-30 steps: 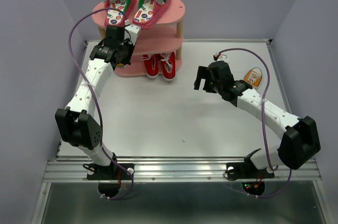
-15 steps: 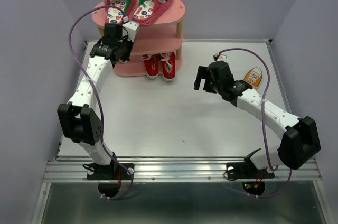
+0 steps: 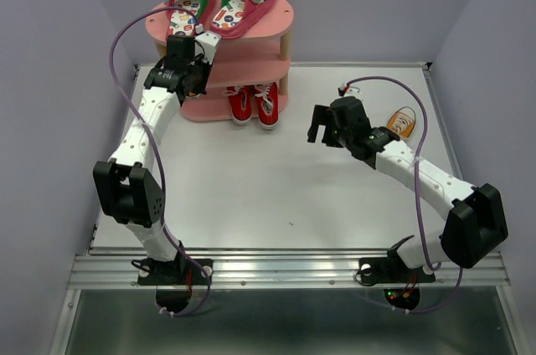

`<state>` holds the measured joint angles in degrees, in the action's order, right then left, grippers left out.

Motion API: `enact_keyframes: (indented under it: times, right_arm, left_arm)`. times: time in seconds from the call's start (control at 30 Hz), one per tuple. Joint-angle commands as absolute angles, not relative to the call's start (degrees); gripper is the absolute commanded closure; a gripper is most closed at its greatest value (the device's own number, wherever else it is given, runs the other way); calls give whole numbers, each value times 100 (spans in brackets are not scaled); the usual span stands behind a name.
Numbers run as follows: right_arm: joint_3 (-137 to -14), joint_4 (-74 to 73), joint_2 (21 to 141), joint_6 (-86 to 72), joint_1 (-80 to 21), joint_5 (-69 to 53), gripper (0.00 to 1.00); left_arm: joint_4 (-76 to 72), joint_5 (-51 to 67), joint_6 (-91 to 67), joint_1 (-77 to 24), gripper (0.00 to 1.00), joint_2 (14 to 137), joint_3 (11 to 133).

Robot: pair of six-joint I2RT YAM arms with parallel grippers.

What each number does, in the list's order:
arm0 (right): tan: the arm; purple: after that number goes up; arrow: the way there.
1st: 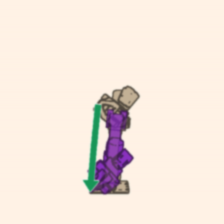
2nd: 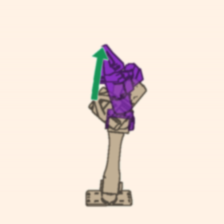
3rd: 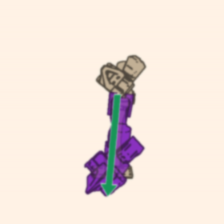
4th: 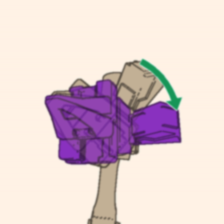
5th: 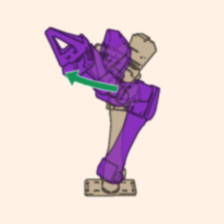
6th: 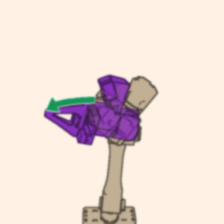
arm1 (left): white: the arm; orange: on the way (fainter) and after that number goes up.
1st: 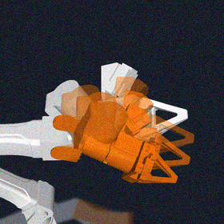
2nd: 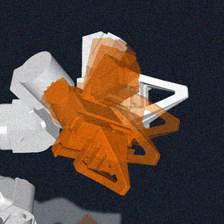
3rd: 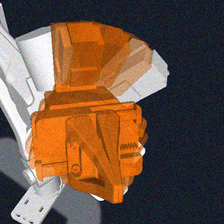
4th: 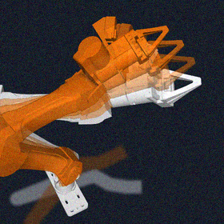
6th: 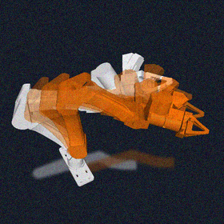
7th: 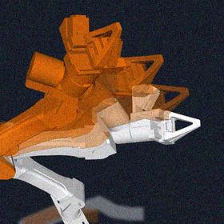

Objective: Place and organize the shoes onto the shoe shelf

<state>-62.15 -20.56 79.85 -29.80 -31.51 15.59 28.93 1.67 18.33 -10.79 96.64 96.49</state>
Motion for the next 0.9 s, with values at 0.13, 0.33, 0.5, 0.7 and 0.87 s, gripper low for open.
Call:
enact_keyframes:
  times: [0.13, 0.33, 0.5, 0.7, 0.87]
  right_arm:
    - [-6381, -1986, 7937, -3006, -3164, 1477, 0]
    - [-6363, -1986, 7866, -3023, -3164, 1468, 0]
    - [-6346, -1995, 7831, -3041, -3164, 1468, 0]
    - [-6319, -2013, 7796, -3050, -3164, 1494, 0]
    - [-6319, -2013, 7813, -3076, -3164, 1468, 0]
  left_arm:
    - [2179, -176, 2039, -1055, 100, 9527, 9958]
    - [2188, -26, 2171, -1020, 100, 9545, 9967]
    - [2127, 158, 2232, -976, 100, 9545, 9923]
    - [2013, 158, 2241, -941, 100, 9606, 9879]
    - [1925, 62, 2180, -923, 100, 9685, 9853]
